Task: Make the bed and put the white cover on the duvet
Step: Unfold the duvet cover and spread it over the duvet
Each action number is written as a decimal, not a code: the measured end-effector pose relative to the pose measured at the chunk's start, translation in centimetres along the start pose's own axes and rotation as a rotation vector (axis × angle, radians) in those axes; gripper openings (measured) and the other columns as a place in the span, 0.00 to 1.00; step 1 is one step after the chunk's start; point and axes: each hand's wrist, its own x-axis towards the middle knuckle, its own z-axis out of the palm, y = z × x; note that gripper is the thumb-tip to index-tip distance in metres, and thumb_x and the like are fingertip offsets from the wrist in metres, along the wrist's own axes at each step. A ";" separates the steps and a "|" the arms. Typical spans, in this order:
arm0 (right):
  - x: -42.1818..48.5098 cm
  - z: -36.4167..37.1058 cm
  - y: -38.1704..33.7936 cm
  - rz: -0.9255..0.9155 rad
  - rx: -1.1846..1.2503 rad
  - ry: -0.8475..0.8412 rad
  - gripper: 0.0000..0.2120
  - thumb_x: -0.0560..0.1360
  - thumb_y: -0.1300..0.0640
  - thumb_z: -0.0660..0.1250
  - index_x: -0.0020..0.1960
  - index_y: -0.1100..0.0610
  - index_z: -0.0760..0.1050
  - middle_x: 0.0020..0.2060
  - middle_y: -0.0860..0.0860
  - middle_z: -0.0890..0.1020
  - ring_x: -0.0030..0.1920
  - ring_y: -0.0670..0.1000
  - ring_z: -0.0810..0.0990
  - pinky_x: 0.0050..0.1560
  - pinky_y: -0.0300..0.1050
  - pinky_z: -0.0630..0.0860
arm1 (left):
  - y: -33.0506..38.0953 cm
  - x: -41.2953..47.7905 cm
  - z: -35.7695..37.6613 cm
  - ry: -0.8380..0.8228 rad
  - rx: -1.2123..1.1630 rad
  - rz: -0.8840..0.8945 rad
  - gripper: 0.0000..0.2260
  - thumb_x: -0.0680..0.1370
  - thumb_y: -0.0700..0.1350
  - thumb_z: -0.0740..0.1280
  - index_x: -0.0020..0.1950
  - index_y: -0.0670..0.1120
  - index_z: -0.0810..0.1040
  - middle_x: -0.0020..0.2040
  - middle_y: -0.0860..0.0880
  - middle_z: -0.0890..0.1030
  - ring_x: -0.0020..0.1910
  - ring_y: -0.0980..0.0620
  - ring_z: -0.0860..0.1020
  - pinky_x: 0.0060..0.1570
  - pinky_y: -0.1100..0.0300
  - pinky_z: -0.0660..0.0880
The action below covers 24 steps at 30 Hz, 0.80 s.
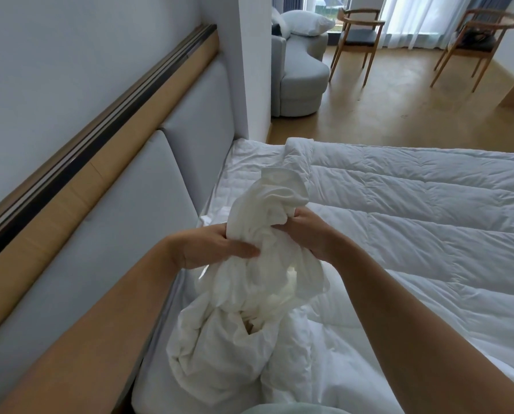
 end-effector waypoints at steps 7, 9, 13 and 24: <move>-1.0 -0.3 -0.9 0.160 -0.118 -0.356 0.19 0.70 0.55 0.79 0.60 0.50 0.82 0.54 0.51 0.86 0.56 0.52 0.84 0.59 0.49 0.81 | 1.2 0.3 0.2 0.171 -0.050 0.151 0.10 0.83 0.35 0.61 0.51 0.43 0.81 0.42 0.50 0.85 0.40 0.55 0.84 0.41 0.62 0.81; -1.0 -0.4 -0.9 0.131 -0.106 -0.364 0.20 0.73 0.62 0.76 0.64 0.52 0.80 0.58 0.54 0.84 0.60 0.54 0.82 0.61 0.51 0.80 | 1.0 0.1 -0.1 0.181 -0.033 0.155 0.09 0.83 0.35 0.62 0.54 0.43 0.81 0.45 0.48 0.85 0.44 0.53 0.84 0.43 0.59 0.82; -0.6 -0.3 -0.2 0.134 0.103 -0.220 0.12 0.79 0.61 0.70 0.62 0.59 0.80 0.57 0.57 0.85 0.59 0.57 0.83 0.63 0.56 0.79 | 0.7 -0.5 -1.1 0.128 -0.093 0.115 0.08 0.80 0.38 0.67 0.58 0.43 0.81 0.50 0.46 0.86 0.50 0.47 0.85 0.46 0.55 0.83; -0.2 1.8 -0.8 0.029 0.007 0.025 0.08 0.81 0.55 0.66 0.56 0.55 0.82 0.54 0.54 0.85 0.56 0.55 0.83 0.61 0.58 0.80 | -0.6 -0.7 -0.8 -0.056 0.183 0.002 0.27 0.64 0.34 0.78 0.63 0.42 0.80 0.59 0.41 0.84 0.59 0.41 0.83 0.60 0.47 0.80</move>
